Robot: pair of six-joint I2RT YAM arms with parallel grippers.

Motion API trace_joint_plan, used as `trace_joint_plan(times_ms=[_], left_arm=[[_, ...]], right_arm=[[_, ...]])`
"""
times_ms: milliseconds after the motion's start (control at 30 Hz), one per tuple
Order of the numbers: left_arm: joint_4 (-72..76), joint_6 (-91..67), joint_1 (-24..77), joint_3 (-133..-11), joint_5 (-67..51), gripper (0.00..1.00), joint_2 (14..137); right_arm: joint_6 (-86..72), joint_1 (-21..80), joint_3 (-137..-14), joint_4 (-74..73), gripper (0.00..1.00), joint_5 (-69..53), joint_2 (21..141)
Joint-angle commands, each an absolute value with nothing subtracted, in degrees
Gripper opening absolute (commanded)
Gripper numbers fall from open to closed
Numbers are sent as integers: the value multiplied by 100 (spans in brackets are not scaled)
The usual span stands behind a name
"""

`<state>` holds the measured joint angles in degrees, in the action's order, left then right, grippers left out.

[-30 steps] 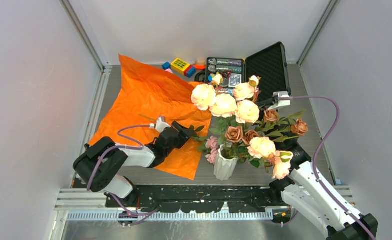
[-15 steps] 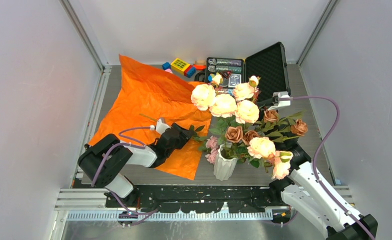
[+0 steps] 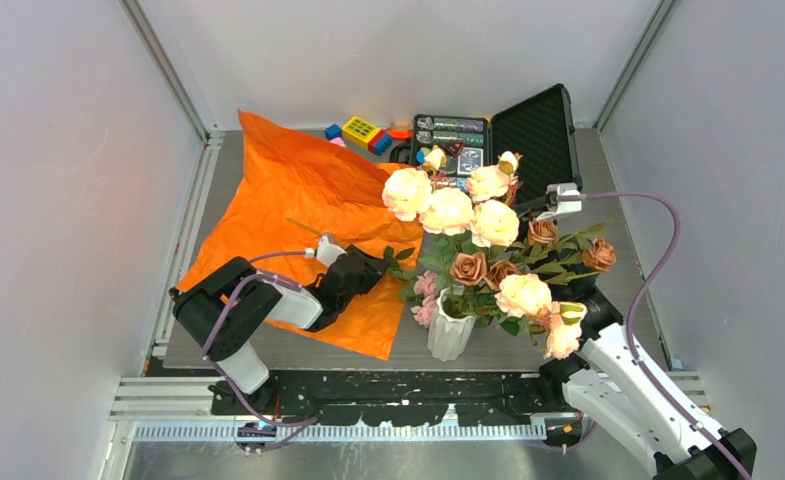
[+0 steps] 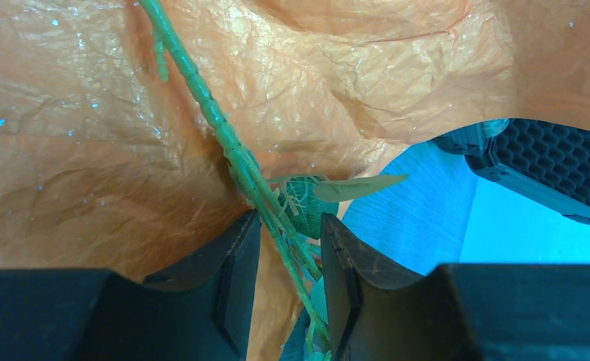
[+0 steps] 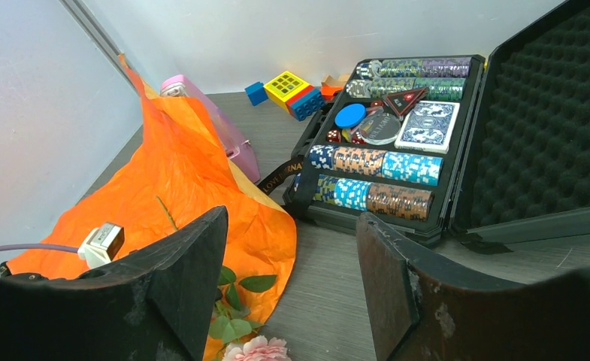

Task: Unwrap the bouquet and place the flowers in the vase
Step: Pick up the fake flower from the wrapping paper.

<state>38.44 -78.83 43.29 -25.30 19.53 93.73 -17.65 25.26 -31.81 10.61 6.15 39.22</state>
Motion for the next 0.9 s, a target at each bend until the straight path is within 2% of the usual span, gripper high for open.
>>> trace_joint_plan(times_ms=[0,67,467,633,867], left_arm=[[4305,-7761,4333,-2685,2180,37,9519],[4337,-7740,4312,-2698,2249,34,9535],[4980,-7621,4125,-2759,2390,0,9301],[5528,-7712,4088,-2569,2409,0,8998],[5468,-7506,4087,-2589,2536,0,8118]], right_arm=[[-1757,2505,-3215,1239,68,664,3887],[-1798,2505,-3177,1273,68,637,3927],[-2104,2505,-2984,1193,68,505,4075],[-2149,2505,-2881,1090,68,330,4163],[-2138,2486,-2983,991,71,-183,4769]])
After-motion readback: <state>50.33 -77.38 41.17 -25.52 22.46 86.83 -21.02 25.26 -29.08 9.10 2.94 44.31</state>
